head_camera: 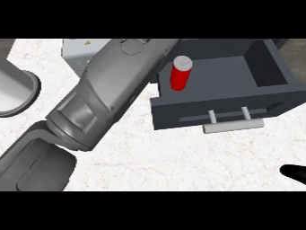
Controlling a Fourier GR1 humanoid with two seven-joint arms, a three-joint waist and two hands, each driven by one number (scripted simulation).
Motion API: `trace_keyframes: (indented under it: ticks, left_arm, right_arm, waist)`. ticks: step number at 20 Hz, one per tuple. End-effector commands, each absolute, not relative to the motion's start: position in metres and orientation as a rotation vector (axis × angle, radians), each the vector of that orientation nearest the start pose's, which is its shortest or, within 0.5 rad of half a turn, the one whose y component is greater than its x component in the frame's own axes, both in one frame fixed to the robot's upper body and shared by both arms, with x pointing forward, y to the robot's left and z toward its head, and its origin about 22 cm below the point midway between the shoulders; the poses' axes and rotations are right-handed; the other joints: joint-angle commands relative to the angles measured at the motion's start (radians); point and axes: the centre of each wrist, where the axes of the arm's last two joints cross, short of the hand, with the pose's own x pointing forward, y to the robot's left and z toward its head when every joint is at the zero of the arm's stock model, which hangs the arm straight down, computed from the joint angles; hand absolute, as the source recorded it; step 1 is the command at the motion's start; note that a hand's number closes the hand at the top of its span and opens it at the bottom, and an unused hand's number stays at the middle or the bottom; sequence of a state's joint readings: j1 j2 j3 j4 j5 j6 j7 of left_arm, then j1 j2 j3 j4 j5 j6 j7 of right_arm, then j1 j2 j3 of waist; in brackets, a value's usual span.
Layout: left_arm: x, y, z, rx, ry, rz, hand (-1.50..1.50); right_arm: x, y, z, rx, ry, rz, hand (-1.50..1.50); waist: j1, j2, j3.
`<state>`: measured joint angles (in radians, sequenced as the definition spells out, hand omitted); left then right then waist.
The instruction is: Pick up the can, place it into the drawer and close the drawer
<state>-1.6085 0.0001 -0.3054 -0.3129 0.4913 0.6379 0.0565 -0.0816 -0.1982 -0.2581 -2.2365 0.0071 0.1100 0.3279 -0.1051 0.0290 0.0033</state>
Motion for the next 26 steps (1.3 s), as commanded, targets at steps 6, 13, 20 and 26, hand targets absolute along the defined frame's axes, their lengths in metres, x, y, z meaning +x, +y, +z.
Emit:
trace_keyframes:
  ticks: [6, 13, 20, 26]
  left_arm:
    - [0.435, -0.020, 0.256, 0.039, -1.693, -0.015, -1.50]
    - [0.433, -0.024, 0.263, 0.043, -1.726, 0.019, -1.50]
    - [0.441, -0.010, 0.259, 0.058, -1.725, -0.034, -1.50]
    - [0.442, -0.008, 0.255, 0.030, -1.708, -0.020, -1.50]
  right_arm:
    - [0.221, -0.283, 0.194, -0.549, -1.984, 0.467, -1.50]
    - [0.257, -0.256, 0.183, -0.726, -1.958, 0.674, -1.50]
    - [0.294, -0.235, 0.140, -0.839, -1.861, 0.825, -1.50]
    - [0.334, -0.222, 0.112, -0.964, -1.784, 0.949, -1.50]
  waist:
    - [0.022, 0.001, -0.001]
    - [0.045, -0.001, -0.001]
    - [0.099, -0.016, -0.003]
    - [0.107, -0.018, -0.003]
